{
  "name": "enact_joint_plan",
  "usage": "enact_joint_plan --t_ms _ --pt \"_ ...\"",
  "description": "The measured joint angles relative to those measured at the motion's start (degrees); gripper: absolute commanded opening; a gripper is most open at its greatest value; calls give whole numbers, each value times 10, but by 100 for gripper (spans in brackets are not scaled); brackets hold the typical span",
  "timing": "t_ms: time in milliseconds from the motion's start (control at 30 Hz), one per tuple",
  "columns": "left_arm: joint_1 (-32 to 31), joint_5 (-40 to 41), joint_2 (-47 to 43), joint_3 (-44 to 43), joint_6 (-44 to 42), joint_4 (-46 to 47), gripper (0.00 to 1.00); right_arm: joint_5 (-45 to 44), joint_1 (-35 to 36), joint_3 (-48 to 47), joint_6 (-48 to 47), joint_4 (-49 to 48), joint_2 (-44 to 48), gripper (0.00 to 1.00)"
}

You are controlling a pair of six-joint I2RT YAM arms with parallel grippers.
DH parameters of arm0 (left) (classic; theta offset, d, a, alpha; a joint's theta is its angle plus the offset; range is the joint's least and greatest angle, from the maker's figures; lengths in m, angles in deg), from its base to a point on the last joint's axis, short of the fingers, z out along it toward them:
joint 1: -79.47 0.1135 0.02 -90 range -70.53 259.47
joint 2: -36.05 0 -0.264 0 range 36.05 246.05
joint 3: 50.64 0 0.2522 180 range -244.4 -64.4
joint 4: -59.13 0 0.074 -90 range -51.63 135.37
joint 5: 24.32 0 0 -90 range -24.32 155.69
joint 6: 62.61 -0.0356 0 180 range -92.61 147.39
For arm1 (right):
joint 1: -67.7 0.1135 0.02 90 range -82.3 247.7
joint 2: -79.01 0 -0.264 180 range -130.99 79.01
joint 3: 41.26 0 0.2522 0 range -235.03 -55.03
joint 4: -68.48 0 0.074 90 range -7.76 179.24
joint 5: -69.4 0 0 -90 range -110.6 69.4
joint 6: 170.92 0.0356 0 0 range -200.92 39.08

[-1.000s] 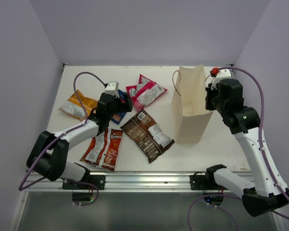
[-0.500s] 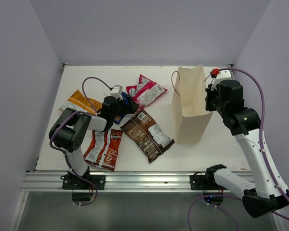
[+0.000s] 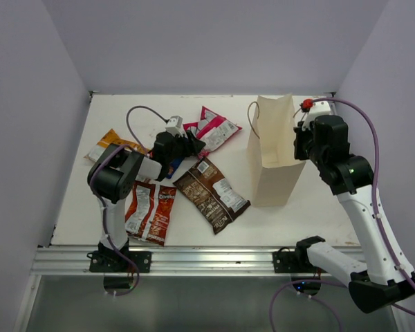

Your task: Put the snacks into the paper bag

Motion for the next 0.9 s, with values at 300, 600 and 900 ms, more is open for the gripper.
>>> enact_joint_plan --t_ms 300,600,900 --pt "-1 -12 32 -40 -19 -10 0 0 2 0 0 0 0 0" --pt "-32 29 -121 -26 -70 -139 0 0 2 3 0 0 0 0" --pt "-138 61 -345 -239 -148 -295 0 0 2 3 0 0 0 0"
